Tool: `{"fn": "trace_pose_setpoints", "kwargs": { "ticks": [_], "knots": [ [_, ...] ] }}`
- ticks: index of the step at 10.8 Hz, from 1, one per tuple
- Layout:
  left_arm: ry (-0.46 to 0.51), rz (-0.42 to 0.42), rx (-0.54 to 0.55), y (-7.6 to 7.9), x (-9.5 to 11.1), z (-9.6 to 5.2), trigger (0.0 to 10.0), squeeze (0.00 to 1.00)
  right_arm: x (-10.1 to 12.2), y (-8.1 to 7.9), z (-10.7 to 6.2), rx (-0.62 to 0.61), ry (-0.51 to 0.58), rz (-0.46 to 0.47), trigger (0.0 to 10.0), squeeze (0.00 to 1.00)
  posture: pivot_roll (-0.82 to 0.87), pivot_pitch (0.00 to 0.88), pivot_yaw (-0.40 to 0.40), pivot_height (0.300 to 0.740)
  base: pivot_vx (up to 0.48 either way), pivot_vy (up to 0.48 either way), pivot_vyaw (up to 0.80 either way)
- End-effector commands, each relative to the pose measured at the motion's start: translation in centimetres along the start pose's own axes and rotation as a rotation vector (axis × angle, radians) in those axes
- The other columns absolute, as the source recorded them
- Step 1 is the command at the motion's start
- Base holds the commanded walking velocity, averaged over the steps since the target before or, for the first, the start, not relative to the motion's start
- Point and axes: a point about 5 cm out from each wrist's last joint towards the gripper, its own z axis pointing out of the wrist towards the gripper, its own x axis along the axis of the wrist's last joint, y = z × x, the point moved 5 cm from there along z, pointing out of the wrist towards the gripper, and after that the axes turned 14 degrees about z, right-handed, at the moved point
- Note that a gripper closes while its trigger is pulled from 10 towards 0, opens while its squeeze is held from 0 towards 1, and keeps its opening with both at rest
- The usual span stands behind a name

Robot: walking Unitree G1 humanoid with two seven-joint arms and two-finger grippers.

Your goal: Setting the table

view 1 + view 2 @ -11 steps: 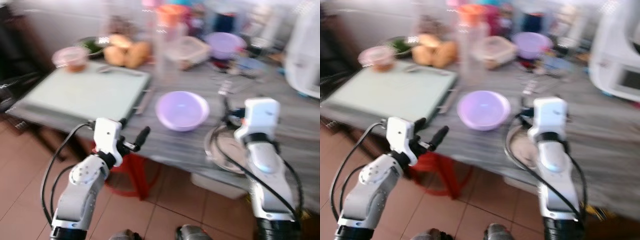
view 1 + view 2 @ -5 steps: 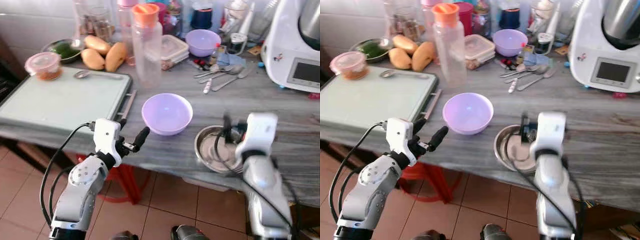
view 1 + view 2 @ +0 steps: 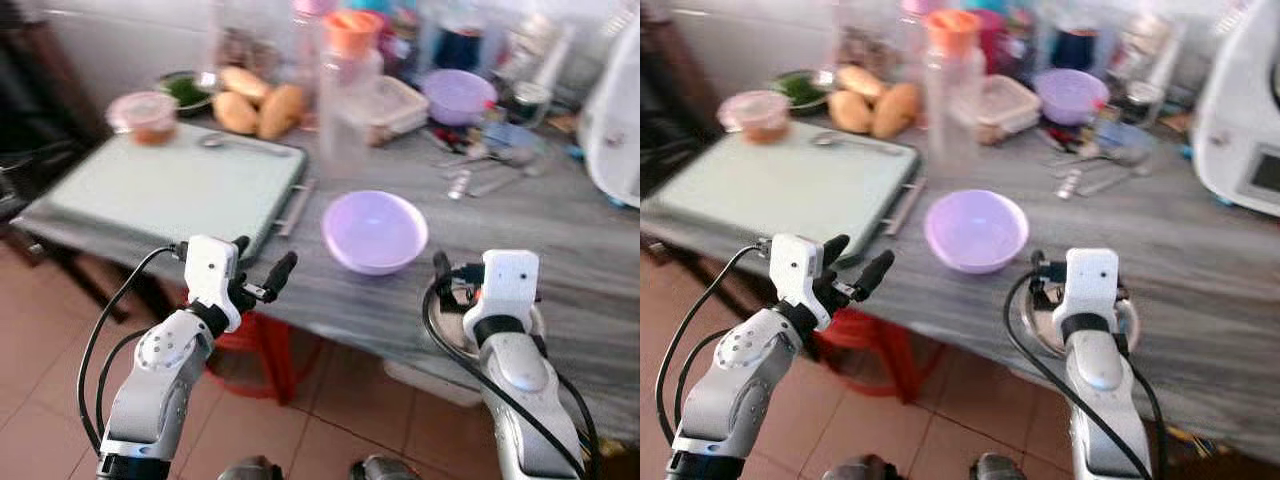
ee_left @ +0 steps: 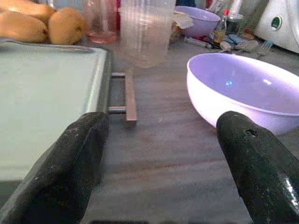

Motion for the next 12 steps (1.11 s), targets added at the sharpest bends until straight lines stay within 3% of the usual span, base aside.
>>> {"fn": "trace_pose_setpoints", "kwargs": {
  "ticks": [1, 4, 6, 9, 12],
  "knots": [
    [0.006, 0.01, 0.001, -0.1, 0.2, 0.1, 10.0, 0.0, 0.2, -0.1, -0.4, 0.011, -0.008, 0.007, 10.0, 0.0, -0.07, 0.0, 0.034, 0.74, 0.0, 0.0, 0.0],
    [0.006, 0.014, 0.003, -0.4, 0.3, 0.1, 10.0, 0.0, -0.4, 1.7, -2.3, -0.041, -0.029, -0.019, 10.0, 0.0, -0.07, 0.0, 0.034, 0.74, 0.0, 0.0, 0.0],
    [0.005, 0.013, -0.007, -0.1, 0.3, 0.2, 10.0, 0.0, -1.0, 1.8, -2.8, -0.04, -0.064, -0.025, 10.0, 0.0, -0.08, 0.0, 0.037, 0.74, 0.0, 0.0, 0.0],
    [0.004, 0.012, -0.009, -0.1, 0.2, 0.3, 10.0, 0.0, -1.5, 2.2, -2.3, -0.058, -0.105, -0.002, 10.0, 0.0, -0.08, 0.0, 0.036, 0.74, 0.0, 0.0, 0.0],
    [-0.006, 0.013, -0.013, 0.2, 0.1, 0.0, 10.0, 0.0, -2.9, 1.5, -1.5, -0.012, -0.196, 0.033, 10.0, 0.0, -0.07, 0.0, 0.031, 0.74, 0.0, 0.0, 0.0]
  ]
}}
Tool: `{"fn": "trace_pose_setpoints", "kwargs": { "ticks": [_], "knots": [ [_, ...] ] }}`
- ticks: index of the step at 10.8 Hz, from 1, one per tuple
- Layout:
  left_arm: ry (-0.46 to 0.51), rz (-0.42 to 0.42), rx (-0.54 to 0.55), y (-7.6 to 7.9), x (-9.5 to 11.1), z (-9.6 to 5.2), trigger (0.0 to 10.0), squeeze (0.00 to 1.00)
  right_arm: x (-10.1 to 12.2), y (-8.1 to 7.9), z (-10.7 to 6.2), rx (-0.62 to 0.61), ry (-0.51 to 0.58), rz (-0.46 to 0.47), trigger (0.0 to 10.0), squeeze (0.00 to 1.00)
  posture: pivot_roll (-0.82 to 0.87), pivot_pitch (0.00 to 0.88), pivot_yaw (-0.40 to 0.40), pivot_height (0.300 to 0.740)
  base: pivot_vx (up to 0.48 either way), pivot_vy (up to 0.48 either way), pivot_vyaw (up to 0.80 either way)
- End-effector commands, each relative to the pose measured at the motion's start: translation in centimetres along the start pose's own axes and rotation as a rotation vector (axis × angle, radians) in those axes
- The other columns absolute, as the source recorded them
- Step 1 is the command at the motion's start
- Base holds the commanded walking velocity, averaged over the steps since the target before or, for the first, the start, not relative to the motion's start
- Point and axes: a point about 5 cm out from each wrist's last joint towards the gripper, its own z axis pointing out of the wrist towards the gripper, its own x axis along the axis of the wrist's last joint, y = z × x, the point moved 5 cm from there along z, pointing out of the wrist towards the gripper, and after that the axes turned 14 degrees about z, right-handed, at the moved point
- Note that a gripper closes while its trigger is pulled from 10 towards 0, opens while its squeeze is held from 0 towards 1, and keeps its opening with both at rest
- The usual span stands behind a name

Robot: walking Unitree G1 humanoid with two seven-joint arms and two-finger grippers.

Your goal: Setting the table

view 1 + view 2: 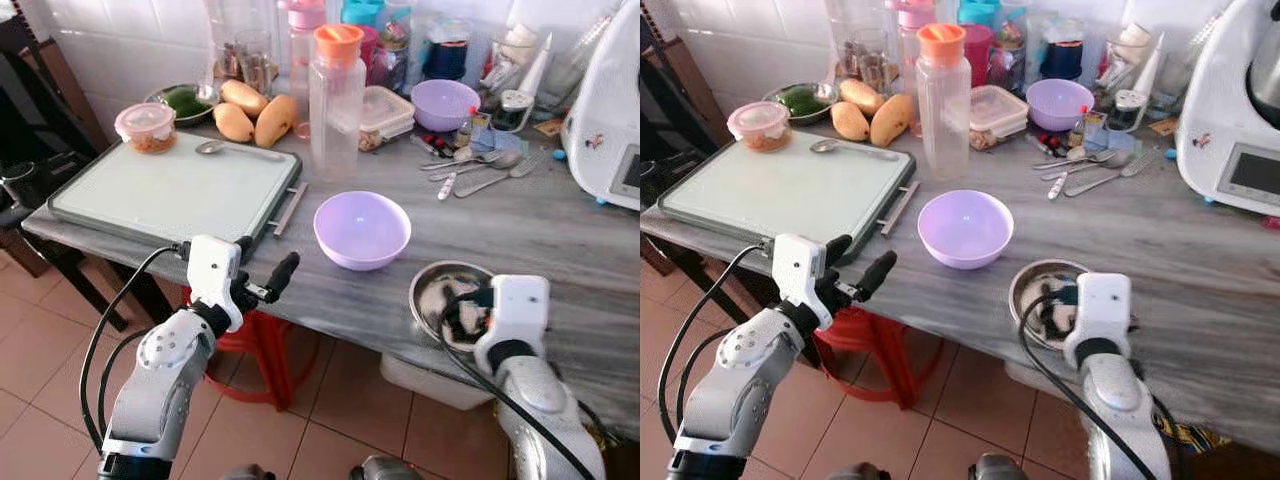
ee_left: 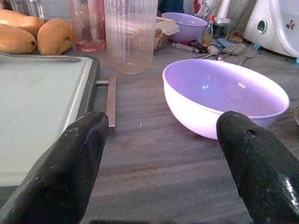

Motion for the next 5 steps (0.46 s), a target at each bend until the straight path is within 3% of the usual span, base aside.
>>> {"fn": "trace_pose_setpoints", "kwargs": {
  "ticks": [1, 5],
  "knots": [
    [-0.008, 0.01, -0.006, 0.08, -0.03, -0.15, 10.0, 0.0, -0.45, -0.36, 0.12, 0.014, -0.032, 0.011, 10.0, 0.0, -0.07, 0.0, 0.03, 0.74, 0.0, 0.0, 0.0],
    [-0.017, 0.013, -0.009, 0.16, -0.11, -0.43, 10.0, 0.0, -1.13, -0.75, 0.91, 0.044, -0.097, 0.039, 10.0, 0.0, -0.06, 0.0, 0.031, 0.74, 0.0, 0.0, 0.0]
  ]
}}
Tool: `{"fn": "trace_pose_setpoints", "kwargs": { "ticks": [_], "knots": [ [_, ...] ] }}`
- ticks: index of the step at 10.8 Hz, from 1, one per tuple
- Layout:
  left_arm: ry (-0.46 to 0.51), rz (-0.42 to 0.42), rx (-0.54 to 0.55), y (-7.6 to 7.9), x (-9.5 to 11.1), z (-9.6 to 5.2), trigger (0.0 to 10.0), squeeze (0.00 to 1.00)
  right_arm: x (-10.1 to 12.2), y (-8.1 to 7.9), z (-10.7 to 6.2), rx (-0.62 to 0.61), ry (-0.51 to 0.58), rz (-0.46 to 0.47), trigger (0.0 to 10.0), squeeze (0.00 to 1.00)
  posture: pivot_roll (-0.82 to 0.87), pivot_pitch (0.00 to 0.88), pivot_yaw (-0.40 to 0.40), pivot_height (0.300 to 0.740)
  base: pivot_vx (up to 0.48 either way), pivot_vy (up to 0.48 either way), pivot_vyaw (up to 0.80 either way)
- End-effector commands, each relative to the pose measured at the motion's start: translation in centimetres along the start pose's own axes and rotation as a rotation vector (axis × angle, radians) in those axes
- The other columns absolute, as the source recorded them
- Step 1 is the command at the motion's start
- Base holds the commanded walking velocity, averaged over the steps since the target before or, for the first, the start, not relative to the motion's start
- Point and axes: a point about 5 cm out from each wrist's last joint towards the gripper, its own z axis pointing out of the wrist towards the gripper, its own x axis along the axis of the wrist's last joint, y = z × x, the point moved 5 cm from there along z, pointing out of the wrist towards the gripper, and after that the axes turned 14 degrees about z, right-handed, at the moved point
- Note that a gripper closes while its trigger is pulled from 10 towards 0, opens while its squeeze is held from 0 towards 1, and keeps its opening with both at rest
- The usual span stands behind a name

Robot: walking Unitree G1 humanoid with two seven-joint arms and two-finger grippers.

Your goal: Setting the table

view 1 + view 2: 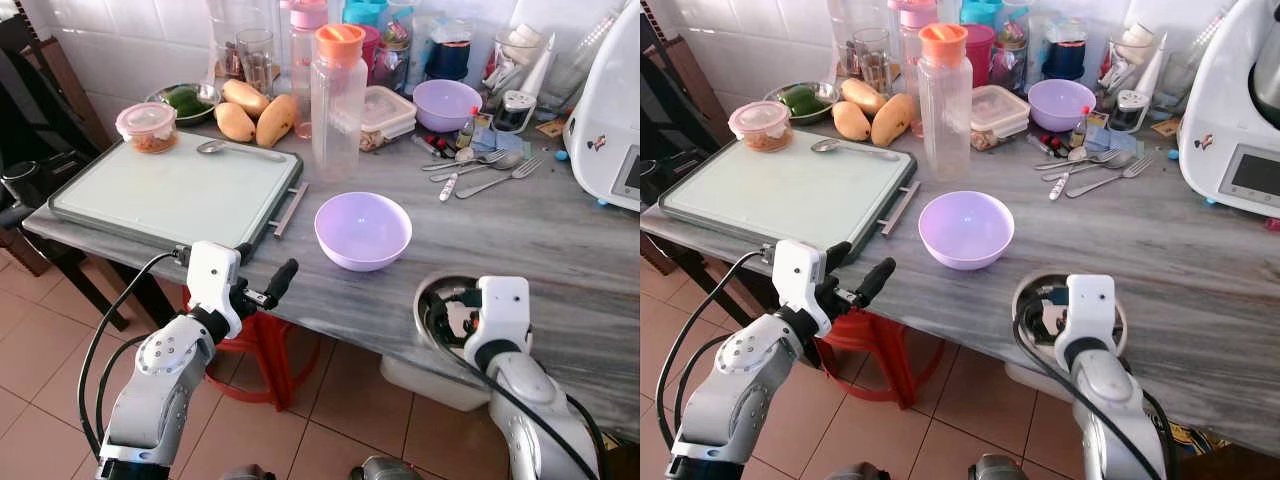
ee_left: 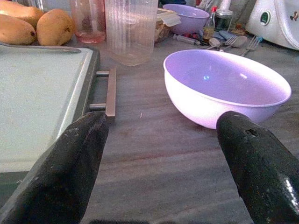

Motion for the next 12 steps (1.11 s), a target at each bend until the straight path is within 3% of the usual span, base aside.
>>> {"fn": "trace_pose_setpoints", "kwargs": {
  "ticks": [1, 6, 12],
  "knots": [
    [0.007, 0.017, -0.006, 0.0, 0.5, -0.1, 10.0, 0.0, 0.0, -0.2, 0.3, 0.013, -0.015, 0.008, 10.0, 0.0, -0.06, 0.0, 0.032, 0.74, 0.0, 0.0, 0.0],
    [0.004, 0.019, -0.007, 0.1, 0.5, 0.0, 10.0, 0.0, 0.6, -0.5, 1.8, 0.021, -0.009, 0.022, 10.0, 0.0, -0.05, 0.0, 0.034, 0.74, 0.0, 0.0, 0.0],
    [0.008, 0.017, -0.007, 0.2, 0.5, 0.2, 10.0, 0.0, 0.1, -2.6, 2.6, 0.116, -0.042, 0.053, 10.0, 0.0, -0.05, 0.0, 0.03, 0.74, 0.0, 0.0, 0.0]
  ]
}}
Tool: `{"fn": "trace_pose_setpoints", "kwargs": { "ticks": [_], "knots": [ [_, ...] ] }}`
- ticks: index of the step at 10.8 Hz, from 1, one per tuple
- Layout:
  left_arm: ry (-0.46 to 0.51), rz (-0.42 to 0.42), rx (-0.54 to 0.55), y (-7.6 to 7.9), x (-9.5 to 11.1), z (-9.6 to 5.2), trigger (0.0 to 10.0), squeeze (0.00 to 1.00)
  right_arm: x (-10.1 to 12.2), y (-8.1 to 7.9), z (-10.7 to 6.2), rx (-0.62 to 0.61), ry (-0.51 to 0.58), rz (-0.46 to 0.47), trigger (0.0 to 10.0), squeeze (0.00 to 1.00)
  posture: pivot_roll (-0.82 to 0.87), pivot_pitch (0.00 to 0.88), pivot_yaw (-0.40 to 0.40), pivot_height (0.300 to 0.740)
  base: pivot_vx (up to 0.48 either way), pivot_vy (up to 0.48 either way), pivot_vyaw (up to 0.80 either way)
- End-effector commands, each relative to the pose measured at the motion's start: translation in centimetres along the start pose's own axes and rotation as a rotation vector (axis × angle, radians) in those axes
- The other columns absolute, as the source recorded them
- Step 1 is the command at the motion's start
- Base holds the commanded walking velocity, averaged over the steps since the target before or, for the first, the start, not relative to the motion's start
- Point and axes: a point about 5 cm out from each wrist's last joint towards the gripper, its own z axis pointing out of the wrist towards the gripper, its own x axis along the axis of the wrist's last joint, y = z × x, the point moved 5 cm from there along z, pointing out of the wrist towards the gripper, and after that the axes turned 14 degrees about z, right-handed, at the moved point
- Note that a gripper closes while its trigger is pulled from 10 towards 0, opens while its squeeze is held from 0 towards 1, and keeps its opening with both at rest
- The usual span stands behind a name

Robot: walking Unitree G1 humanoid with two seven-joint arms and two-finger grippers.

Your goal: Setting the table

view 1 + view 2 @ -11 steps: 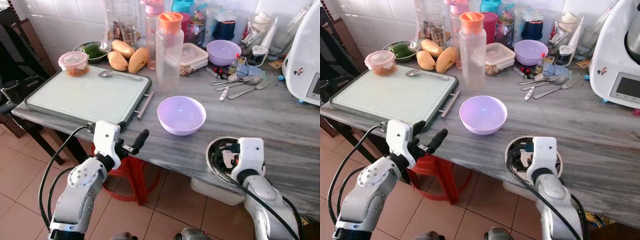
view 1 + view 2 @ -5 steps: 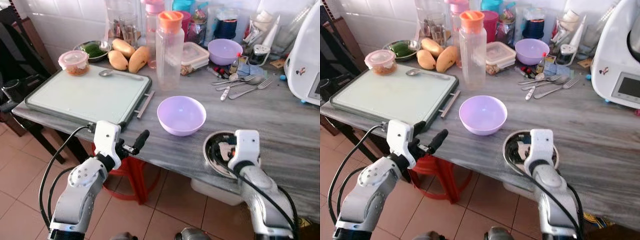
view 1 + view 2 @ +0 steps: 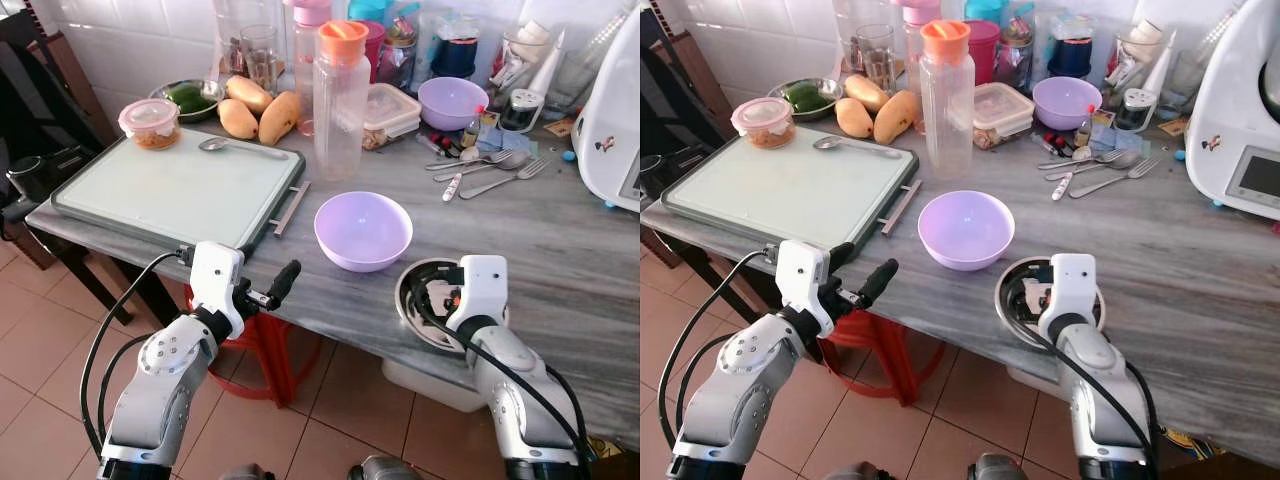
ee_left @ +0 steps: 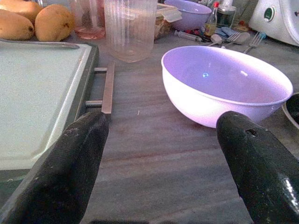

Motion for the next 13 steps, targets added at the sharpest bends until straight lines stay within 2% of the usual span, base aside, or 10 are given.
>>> {"fn": "trace_pose_setpoints", "kwargs": {
  "ticks": [1, 7, 10, 13],
  "knots": [
    [0.014, 0.014, 0.002, -0.1, 0.6, 0.1, 10.0, 0.0, -0.7, -0.3, 0.3, 0.011, -0.028, 0.004, 10.0, 0.0, -0.05, 0.0, 0.032, 0.74, 0.0, 0.0, 0.0],
    [0.017, 0.013, 0.0, 0.1, 0.6, 0.3, 10.0, 0.0, 0.0, -1.7, 1.0, 0.087, -0.007, 0.029, 10.0, 0.0, -0.05, 0.0, 0.034, 0.74, 0.0, 0.0, 0.0],
    [0.014, 0.016, 0.0, 0.0, 0.6, 0.3, 10.0, 0.0, 0.4, -1.3, 0.4, 0.084, 0.015, 0.018, 10.0, 0.0, -0.06, 0.0, 0.036, 0.74, 0.0, 0.0, 0.0],
    [0.014, 0.012, -0.005, 0.1, 0.6, 0.4, 10.0, 0.0, 2.6, -0.9, -0.7, 0.069, 0.117, 0.014, 10.0, 0.0, -0.07, 0.0, 0.041, 0.74, 0.0, 0.0, 0.0]
  ]
}}
